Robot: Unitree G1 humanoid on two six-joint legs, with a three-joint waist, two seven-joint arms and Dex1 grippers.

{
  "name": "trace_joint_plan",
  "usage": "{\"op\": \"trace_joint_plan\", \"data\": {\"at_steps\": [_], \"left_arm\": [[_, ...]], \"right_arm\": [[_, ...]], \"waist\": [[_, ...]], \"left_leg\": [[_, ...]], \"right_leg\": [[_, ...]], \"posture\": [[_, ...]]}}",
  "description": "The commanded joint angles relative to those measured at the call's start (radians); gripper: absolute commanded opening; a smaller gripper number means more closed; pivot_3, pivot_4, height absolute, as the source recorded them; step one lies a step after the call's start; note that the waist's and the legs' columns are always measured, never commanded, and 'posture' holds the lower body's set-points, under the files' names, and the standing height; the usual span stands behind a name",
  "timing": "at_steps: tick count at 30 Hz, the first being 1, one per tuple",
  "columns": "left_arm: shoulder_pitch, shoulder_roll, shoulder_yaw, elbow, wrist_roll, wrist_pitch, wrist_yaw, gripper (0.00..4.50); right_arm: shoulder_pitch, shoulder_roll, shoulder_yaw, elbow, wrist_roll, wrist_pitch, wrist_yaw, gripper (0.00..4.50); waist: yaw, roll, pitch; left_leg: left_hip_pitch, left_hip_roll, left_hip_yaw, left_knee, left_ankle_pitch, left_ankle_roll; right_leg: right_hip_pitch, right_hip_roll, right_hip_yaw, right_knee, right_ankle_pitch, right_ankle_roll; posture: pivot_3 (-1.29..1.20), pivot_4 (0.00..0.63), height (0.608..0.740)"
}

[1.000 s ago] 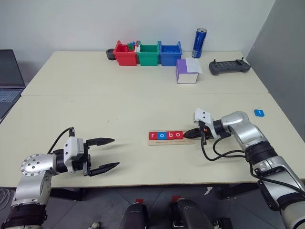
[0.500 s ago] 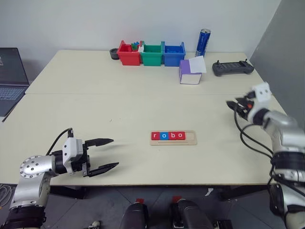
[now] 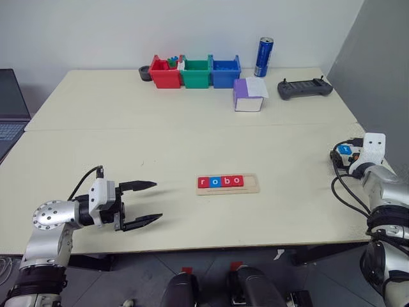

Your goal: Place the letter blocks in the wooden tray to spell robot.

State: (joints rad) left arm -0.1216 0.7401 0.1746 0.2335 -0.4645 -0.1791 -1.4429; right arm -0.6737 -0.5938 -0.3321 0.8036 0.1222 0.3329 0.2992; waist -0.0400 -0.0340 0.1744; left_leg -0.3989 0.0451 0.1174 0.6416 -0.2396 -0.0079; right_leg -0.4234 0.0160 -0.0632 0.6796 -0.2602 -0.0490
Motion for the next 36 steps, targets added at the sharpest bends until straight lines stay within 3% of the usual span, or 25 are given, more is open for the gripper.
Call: {"op": "trace_joint_plan", "data": {"at_steps": [1, 7, 12, 15, 22, 26, 29, 33, 36], "left_arm": [[-0.010, 0.002, 0.002, -0.008, -0.004, -0.006, -0.005, 4.50], [-0.011, 0.010, 0.007, -0.007, -0.006, -0.005, -0.009, 4.50], [0.010, 0.020, 0.021, -0.025, -0.013, 0.001, -0.006, 4.50], [0.030, 0.030, 0.035, -0.039, -0.018, 0.005, 0.001, 4.50], [0.040, 0.037, 0.040, -0.049, -0.019, 0.014, 0.006, 4.50], [0.026, 0.036, 0.034, -0.039, -0.016, 0.017, -0.004, 4.50], [0.030, 0.040, 0.034, -0.038, -0.018, 0.019, -0.018, 4.50], [0.017, 0.038, 0.029, -0.015, -0.011, 0.014, -0.028, 4.50], [0.005, 0.033, 0.023, -0.002, -0.008, 0.009, -0.034, 4.50]], "right_arm": [[-0.085, -0.042, 0.004, 0.143, -0.016, -0.101, -0.014, 4.46], [-0.194, -0.051, 0.030, 0.365, -0.047, -0.204, -0.045, 4.46], [-0.223, -0.042, 0.050, 0.435, -0.051, -0.232, -0.029, 4.46], [-0.227, -0.037, 0.053, 0.450, -0.054, -0.247, -0.038, 3.94], [-0.219, -0.025, 0.050, 0.454, -0.048, -0.293, -0.090, 1.50], [-0.193, 0.003, 0.044, 0.403, -0.032, -0.303, -0.119, 1.46], [-0.055, 0.076, 0.054, 0.116, 0.003, -0.213, -0.112, 1.46], [0.311, 0.224, 0.116, -0.668, 0.073, 0.144, -0.182, 1.46], [0.469, 0.299, 0.139, -1.022, 0.091, 0.366, -0.253, 1.46]], "waist": [[-0.001, 0.000, 0.000], [-0.001, 0.000, 0.000], [-0.002, 0.000, 0.000], [-0.002, 0.000, 0.000], [0.007, 0.000, 0.000], [0.007, 0.000, 0.000], [0.007, -0.001, -0.001], [0.010, -0.001, -0.003], [0.006, 0.000, -0.003]], "left_leg": [[0.000, 0.000, 0.000, 0.000, 0.000, 0.000], [0.001, 0.000, 0.000, 0.001, 0.000, 0.000], [0.001, 0.000, 0.001, 0.001, 0.000, 0.000], [0.001, 0.000, 0.001, 0.001, 0.000, 0.000], [0.001, 0.000, 0.000, 0.001, 0.000, 0.000], [0.001, 0.000, 0.000, 0.001, 0.000, 0.000], [0.001, 0.000, 0.000, 0.001, 0.000, 0.000], [0.000, 0.001, -0.002, -0.002, 0.000, 0.000], [0.001, 0.001, -0.003, -0.004, 0.000, 0.000]], "right_leg": [[0.000, 0.000, 0.000, 0.000, 0.000, 0.000], [0.000, 0.000, 0.001, 0.000, 0.000, 0.000], [0.000, 0.000, 0.001, 0.000, 0.000, 0.000], [0.000, 0.000, 0.001, 0.000, 0.000, 0.000], [0.001, 0.000, 0.001, 0.000, 0.000, 0.000], [0.001, 0.000, 0.001, 0.000, 0.000, 0.000], [0.001, 0.000, 0.001, 0.000, 0.000, 0.000], [0.000, 0.000, -0.001, 0.001, 0.000, 0.000], [-0.001, 0.000, -0.002, 0.001, -0.001, 0.001]], "posture": [[0.00, 0.150, 0.740], [0.00, 0.150, 0.740], [0.00, 0.150, 0.740], [0.00, 0.150, 0.740], [0.00, 0.150, 0.740], [0.00, 0.150, 0.740], [0.00, 0.150, 0.740], [0.00, 0.150, 0.740], [0.00, 0.150, 0.740]]}}
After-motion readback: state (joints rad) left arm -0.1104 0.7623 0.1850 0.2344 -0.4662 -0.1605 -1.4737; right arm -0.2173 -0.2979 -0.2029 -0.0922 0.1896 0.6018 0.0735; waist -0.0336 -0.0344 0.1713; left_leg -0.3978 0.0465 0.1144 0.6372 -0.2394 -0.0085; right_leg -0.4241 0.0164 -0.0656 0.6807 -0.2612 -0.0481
